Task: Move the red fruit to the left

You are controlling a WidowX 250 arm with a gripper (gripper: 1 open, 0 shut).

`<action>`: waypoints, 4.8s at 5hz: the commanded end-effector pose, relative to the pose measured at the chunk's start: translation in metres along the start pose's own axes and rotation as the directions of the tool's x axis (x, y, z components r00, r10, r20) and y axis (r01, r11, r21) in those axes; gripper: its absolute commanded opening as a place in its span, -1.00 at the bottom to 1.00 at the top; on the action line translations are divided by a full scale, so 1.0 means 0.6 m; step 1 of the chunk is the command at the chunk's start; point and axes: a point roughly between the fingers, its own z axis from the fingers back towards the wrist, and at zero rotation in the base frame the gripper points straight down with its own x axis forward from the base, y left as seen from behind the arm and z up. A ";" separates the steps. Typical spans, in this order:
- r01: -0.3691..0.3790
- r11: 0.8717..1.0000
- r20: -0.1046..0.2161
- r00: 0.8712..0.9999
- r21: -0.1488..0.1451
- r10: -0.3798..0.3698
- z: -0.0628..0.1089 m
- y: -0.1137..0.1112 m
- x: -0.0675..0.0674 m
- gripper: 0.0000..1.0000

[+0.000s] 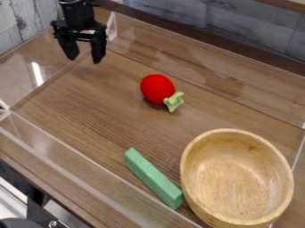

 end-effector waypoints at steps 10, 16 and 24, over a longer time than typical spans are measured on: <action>0.448 0.894 0.012 0.894 0.005 -0.448 0.022 -0.214 -0.041 1.00; 0.379 0.924 0.014 0.925 0.046 -0.380 -0.021 -0.250 0.016 1.00; 0.421 0.907 0.088 0.904 -0.004 -0.419 0.082 -0.241 0.031 1.00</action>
